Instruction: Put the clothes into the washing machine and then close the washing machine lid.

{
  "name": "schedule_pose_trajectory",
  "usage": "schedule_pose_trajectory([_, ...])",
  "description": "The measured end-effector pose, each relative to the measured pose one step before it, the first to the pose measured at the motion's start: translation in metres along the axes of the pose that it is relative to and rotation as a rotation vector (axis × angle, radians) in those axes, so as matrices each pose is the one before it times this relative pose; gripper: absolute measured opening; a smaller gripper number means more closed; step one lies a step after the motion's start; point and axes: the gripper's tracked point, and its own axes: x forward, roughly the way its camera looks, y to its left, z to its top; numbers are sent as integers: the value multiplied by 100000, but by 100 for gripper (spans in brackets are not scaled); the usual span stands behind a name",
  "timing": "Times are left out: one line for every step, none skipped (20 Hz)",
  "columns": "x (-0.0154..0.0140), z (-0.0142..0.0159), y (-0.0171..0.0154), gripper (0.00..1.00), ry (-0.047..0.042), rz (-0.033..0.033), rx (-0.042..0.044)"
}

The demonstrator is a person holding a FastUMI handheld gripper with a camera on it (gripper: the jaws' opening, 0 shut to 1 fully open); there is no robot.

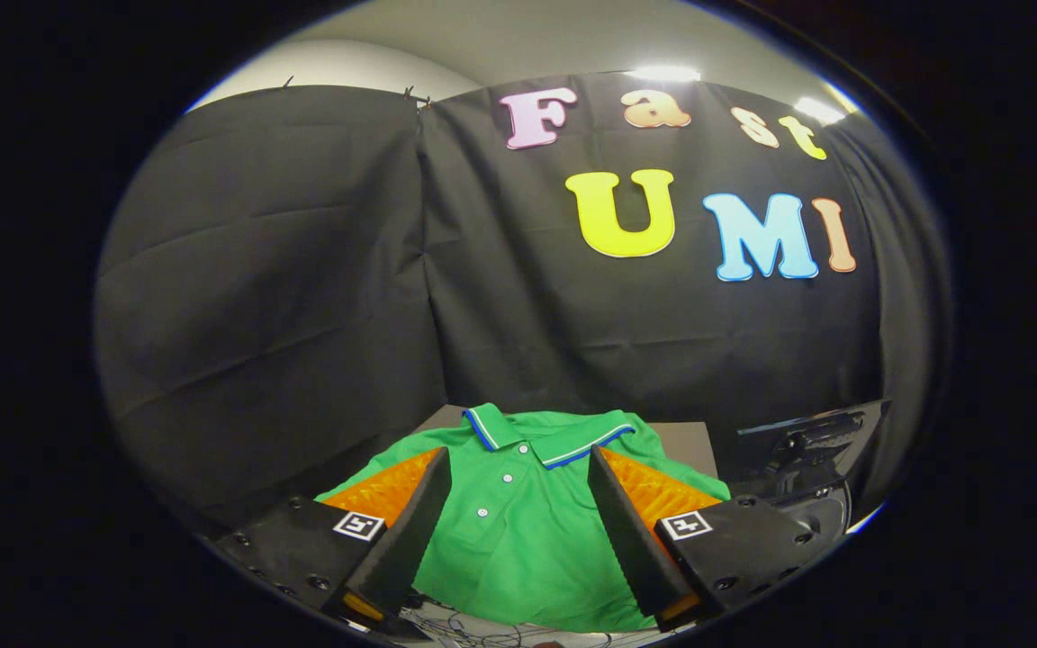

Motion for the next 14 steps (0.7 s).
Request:
schedule_pose_trajectory([860,-787,119,96,3396,-93,-444])
schedule_pose_trajectory([762,-599,89,96,2931,-199,-132])
schedule_pose_trajectory([496,-437,187,96,2241,46,-346])
schedule_pose_trajectory([633,-378,91,96,2049,-56,-466])
schedule_pose_trajectory([661,-468,28,96,2403,-330,-804])
schedule_pose_trajectory([563,-365,14,96,1892,-453,-860])
schedule_pose_trajectory([527,-452,98,96,1760,-573,-923])
schedule_pose_trajectory([621,-424,77,96,2472,-200,-1026])
schedule_pose_trajectory([547,-522,103,96,2518,-222,-667])
schedule_pose_trajectory([473,-442,51,96,1729,168,-128])
schedule_pose_trajectory([452,-346,98,96,1198,60,-50])
schedule_pose_trajectory([291,-337,-37,96,1736,-424,-113])
schedule_pose_trajectory([305,-421,50,96,1731,-64,126])
schedule_pose_trajectory([303,-244,-34,96,1402,-90,478])
